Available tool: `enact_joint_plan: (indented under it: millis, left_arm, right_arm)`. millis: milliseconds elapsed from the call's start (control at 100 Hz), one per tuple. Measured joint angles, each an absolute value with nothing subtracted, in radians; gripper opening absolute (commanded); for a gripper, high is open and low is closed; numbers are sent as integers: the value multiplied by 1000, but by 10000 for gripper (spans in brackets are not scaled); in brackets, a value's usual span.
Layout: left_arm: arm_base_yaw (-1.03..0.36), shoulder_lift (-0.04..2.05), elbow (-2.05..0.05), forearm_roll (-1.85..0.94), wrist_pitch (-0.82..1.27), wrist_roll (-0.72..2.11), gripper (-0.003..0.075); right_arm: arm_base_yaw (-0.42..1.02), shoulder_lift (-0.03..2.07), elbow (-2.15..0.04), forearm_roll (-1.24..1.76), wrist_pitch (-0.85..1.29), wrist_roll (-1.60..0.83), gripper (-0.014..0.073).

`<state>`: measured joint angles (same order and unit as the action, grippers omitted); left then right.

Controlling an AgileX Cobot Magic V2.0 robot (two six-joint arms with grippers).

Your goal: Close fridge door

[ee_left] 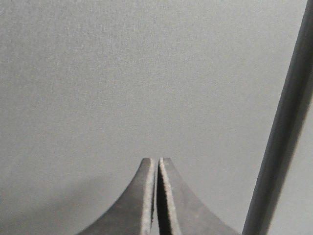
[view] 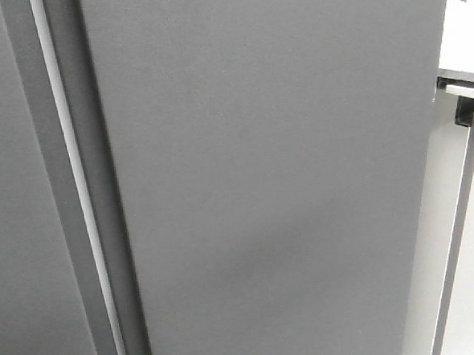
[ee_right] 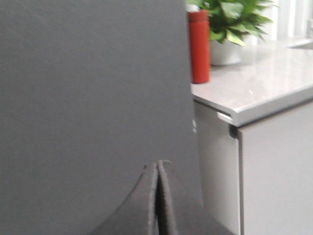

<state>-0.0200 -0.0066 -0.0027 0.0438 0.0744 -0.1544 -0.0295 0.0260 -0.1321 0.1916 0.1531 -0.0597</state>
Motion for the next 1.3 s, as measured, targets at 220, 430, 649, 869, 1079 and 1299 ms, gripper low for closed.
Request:
enact_joint_plan:
  millis: [220,430,649,869,1079,1299]
  left_arm:
    - [-20,-7,-3,44,74,-154,-20]
    - [-20,-7,-3,44,74,-154,-20]
    - [-20,-7,-3,44,74,-154,-20]
    - [-20,-7,-3,44,74,-154,-20]
    - [-20,-7,-3,44,74,-154,-20]
    - [-20,-7,-3,44,74,-154,-20]
  right_arm:
    - [-58,-7,12,175,60,-41,-71]
    - [-58,-9,12,43,23,50,-71]
    - [-58,-9,12,12,17,80,-71]
    - [-58,-9,12,12,15,82,-71]
    - [-58,-9,12,12,15,82,-71]
    - [-58,-9,12,12,15,82,-71]
